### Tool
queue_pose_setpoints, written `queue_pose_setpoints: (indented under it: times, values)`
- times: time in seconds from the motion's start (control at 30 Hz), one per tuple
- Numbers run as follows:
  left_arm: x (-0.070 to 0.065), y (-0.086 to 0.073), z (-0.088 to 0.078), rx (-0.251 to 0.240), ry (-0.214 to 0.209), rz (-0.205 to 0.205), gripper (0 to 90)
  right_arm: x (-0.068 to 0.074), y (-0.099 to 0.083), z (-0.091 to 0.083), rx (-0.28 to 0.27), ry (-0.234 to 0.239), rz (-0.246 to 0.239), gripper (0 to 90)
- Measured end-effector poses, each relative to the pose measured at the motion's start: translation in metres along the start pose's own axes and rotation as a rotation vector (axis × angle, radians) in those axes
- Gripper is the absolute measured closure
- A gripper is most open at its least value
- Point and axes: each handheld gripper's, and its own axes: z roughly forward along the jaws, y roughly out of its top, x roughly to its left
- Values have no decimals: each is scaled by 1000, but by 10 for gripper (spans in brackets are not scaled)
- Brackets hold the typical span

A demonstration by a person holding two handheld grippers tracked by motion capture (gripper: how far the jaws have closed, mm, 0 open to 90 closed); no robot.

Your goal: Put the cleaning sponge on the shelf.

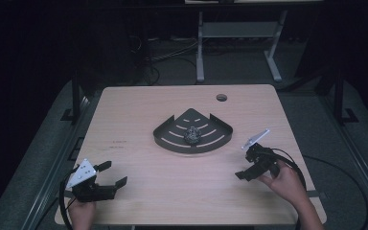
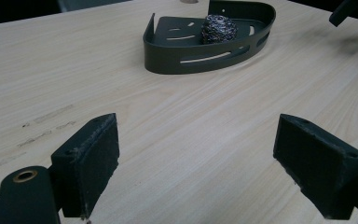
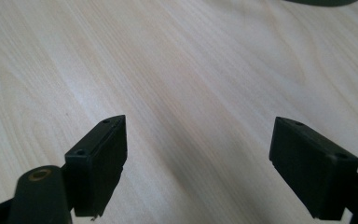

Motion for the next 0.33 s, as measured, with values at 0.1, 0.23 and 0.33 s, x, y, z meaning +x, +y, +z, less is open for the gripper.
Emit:
queue_pose_setpoints:
  times: [0.1, 0.23, 0.33]
  values:
    - [0, 0, 0, -1, 0, 0, 137, 2, -3, -2, -14, 2, 3, 185]
    - [1, 0, 0, -2, 1, -1, 137, 8, -9, -3, -26, 0, 1, 184]
    - [1, 0, 1, -2, 2, -2, 137, 11, -14, -3, -43, -7, 4, 184]
